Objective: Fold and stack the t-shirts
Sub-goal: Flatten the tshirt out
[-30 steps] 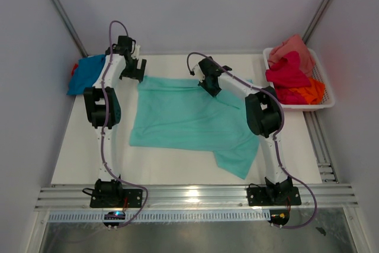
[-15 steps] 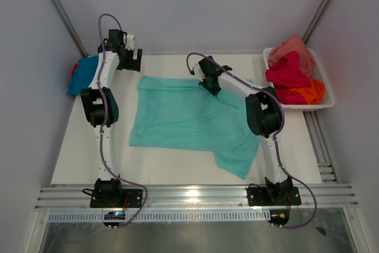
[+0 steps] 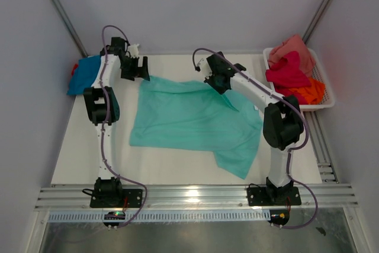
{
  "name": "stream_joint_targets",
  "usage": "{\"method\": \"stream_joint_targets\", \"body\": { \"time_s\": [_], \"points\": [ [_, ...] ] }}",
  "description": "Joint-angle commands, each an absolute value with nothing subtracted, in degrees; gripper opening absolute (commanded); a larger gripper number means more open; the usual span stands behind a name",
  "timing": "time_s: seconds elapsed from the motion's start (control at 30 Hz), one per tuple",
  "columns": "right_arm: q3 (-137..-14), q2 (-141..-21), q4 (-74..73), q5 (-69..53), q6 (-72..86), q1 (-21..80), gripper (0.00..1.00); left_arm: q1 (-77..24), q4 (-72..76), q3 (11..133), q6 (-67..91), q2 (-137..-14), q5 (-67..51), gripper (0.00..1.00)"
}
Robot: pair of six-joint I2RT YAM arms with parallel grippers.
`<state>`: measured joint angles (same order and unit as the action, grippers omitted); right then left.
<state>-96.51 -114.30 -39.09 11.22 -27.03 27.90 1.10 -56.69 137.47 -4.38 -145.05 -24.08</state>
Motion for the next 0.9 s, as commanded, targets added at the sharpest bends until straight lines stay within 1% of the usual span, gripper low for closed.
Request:
{"method": "stream_joint_targets", "body": {
  "time_s": [0.0,0.13,0.37,0.43,0.47,0.57,0.67,0.87],
  "points": [
    [-93.9,-108.7,-40.1,10.4,-27.4,28.1,0.03,1.5,-56.3,139.8,-3.6,-144.2,-26.5,0.99],
    [-90.9,-107.8,-40.3,8.7,-26.2,28.0,0.03,1.5,-54.8,139.9,-2.2,-144.5,-26.1,0.98],
    [-90.2,-108.5,-40.6,6.0,-25.8,28.0,0.03,1.5,-52.8,139.9,-1.7,-144.1,-24.6,0.97],
    [-90.0,-109.3,-39.2,8.7,-26.8,28.0,0.03,1.5,-53.2,139.8,-2.0,-143.9,-24.3,0.96],
    [-90.1,-109.9,-38.5,12.9,-27.7,28.1,0.03,1.5,-53.3,139.8,-2.0,-143.7,-24.2,0.96],
    [-90.8,-112.4,-33.3,19.5,-31.4,27.9,0.03,1.5,-53.8,139.0,-2.4,-143.3,-24.2,0.96],
    [-95.1,-115.0,-29.7,20.8,-34.3,27.3,0.03,1.4,-54.1,138.3,-2.5,-143.1,-23.9,0.95],
    [-108.9,-125.5,-24.3,27.0,-39.6,26.8,0.03,1.5,-53.4,136.7,-1.9,-141.9,-22.5,0.95]
  ]
}}
